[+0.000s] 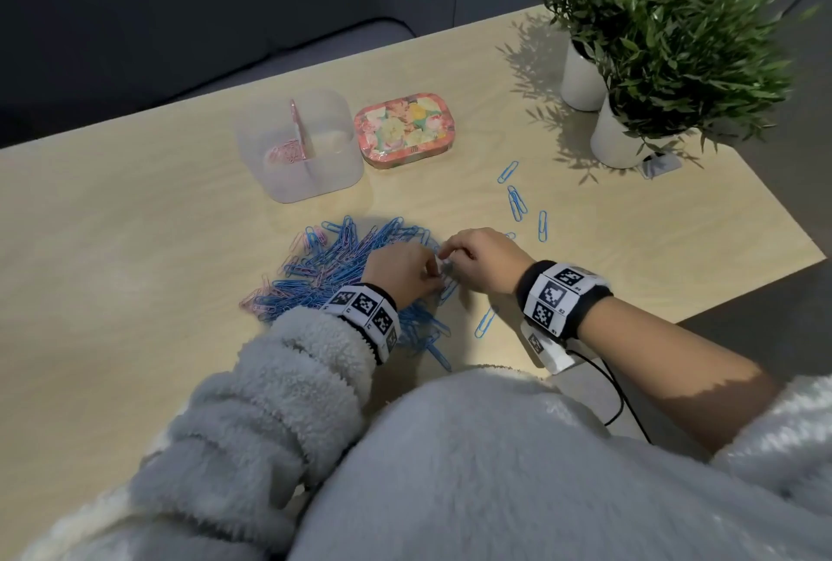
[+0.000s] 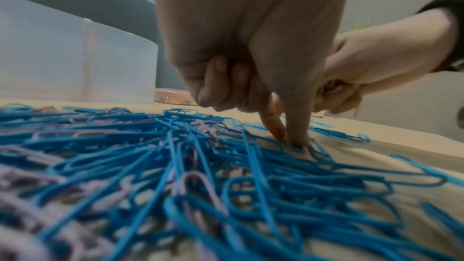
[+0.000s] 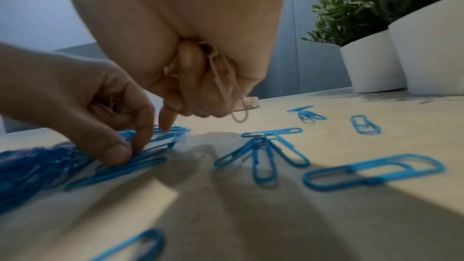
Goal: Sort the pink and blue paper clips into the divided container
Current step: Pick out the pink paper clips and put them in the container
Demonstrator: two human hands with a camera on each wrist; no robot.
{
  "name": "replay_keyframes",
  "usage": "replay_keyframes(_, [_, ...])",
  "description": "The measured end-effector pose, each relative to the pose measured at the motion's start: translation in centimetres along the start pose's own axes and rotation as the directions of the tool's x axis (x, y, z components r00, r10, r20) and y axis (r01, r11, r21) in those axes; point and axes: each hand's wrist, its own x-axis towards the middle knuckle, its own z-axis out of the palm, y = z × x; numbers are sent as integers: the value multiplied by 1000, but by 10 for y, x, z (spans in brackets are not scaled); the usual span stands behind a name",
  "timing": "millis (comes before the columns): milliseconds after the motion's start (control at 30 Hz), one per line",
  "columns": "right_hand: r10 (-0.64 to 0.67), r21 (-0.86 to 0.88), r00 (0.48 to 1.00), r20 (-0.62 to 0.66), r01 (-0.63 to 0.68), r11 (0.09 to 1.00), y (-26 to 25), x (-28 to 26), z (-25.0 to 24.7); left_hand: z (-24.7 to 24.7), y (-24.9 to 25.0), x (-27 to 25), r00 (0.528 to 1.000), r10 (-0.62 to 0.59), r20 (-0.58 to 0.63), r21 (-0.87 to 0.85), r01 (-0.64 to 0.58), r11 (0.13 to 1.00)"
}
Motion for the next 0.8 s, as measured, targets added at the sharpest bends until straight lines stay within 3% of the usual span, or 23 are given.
replay_keyframes(100, [-32,-70,999,-27,30,997,3,1,1,2,-6,1,999,-48,-5,-42,48,998])
replay_keyframes(233, [44,12,987,-152,-43,999,12,1,-4,-14,-17,5,992,-118,-40,-185,108,977])
replay_keyframes(333, [66,18,992,-103,-65,998,10,-1,-3,-25,-21,13,986,-142,-90,-242,116,963])
replay_keyframes(533, [-30,-161,999,18,33,986,-11,12,12,-34,-34,13,967,-204,-155,-269,158,950])
replay_keyframes(600, [-14,-144,998,54,21,989,-12,17,12,-45,-42,9,935,-265,-236,-349,173,921])
replay_keyframes(733, [-16,-162,968,250,58,985,-9,23,6,-89,-74,7,824,-431,-367,-576,163,801])
replay_keyframes(800, [-31,-50,956,292,48,998,-12,28,-3,-112,-91,12,761,-497,-418,-638,144,756])
